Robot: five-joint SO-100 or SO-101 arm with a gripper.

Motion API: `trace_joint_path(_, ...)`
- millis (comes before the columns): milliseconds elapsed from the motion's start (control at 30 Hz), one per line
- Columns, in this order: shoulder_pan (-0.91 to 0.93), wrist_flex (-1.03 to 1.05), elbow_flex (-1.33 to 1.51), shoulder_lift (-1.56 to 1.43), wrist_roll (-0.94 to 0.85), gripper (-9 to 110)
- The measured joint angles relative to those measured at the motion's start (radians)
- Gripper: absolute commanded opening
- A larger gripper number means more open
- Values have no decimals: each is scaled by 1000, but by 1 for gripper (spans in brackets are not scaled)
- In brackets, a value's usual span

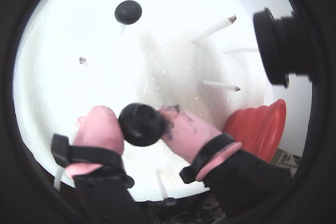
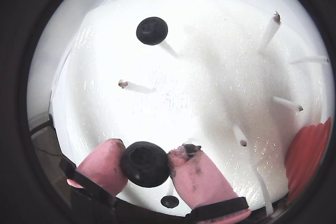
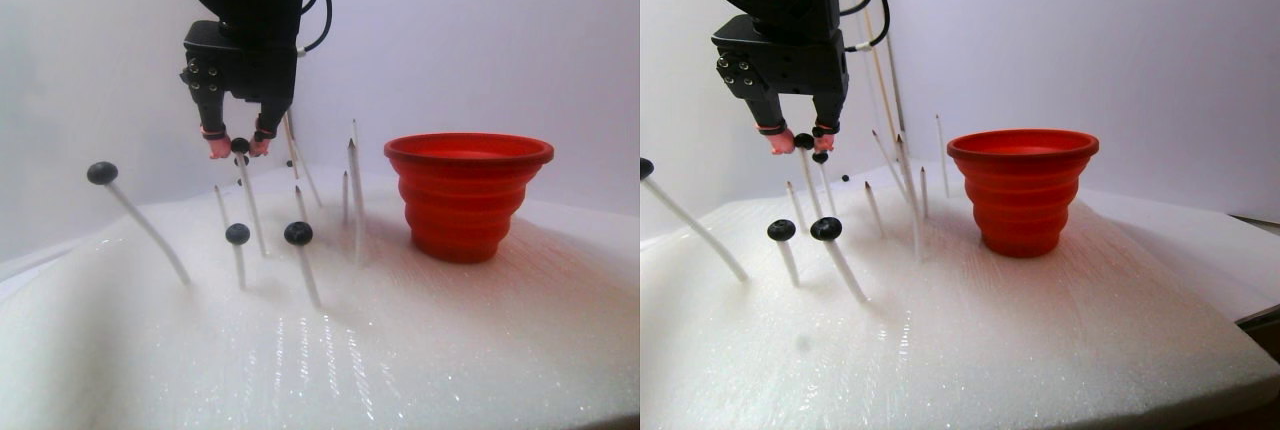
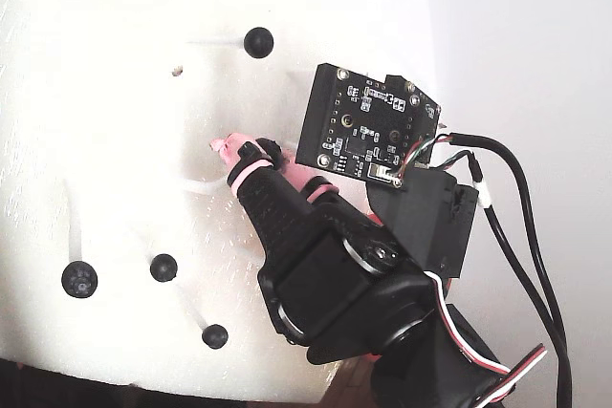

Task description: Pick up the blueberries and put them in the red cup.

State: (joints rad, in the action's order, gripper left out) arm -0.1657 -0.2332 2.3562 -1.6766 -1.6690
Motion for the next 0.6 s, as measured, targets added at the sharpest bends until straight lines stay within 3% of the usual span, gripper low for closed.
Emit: trace_joint_path(600, 0, 41, 0, -89, 0, 13)
